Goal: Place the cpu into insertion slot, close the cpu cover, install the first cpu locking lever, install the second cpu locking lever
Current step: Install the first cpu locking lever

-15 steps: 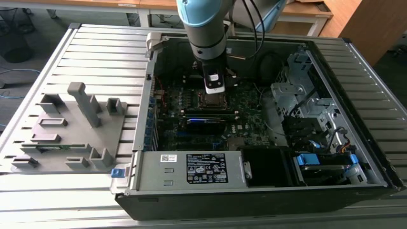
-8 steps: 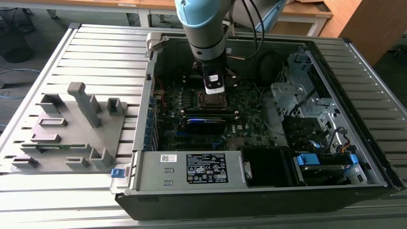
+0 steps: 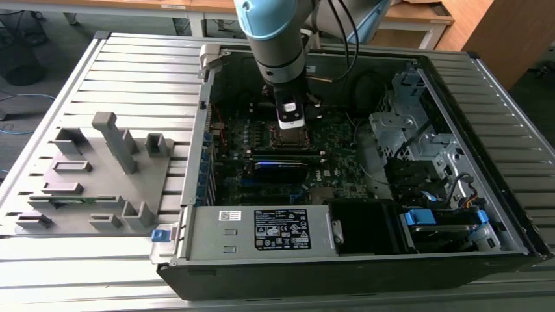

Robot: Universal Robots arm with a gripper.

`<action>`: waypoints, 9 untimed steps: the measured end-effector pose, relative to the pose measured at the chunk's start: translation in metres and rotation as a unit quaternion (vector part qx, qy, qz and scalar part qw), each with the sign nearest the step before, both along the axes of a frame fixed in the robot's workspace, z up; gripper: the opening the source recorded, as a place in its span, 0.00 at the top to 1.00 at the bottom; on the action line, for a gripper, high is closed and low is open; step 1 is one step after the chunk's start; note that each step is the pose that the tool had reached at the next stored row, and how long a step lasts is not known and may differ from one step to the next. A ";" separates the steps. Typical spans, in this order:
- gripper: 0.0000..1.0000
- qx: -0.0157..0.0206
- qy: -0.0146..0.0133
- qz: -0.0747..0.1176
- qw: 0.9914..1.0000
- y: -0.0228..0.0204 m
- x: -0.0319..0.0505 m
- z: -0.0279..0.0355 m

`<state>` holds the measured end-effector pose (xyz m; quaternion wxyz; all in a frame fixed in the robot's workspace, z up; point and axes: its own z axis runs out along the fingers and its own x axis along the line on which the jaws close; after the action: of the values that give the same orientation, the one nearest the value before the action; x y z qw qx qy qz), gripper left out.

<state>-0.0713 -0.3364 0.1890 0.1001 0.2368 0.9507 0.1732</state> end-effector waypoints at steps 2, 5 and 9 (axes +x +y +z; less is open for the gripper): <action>0.89 0.000 -0.001 0.000 1.000 0.0003 0.0000 -0.0002; 0.89 0.000 -0.002 0.000 1.000 0.0004 0.0000 -0.0005; 0.89 0.000 -0.003 0.000 1.000 0.0004 -0.0002 -0.0007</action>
<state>-0.0715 -0.3360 0.1882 0.1031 0.2360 0.9505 0.1740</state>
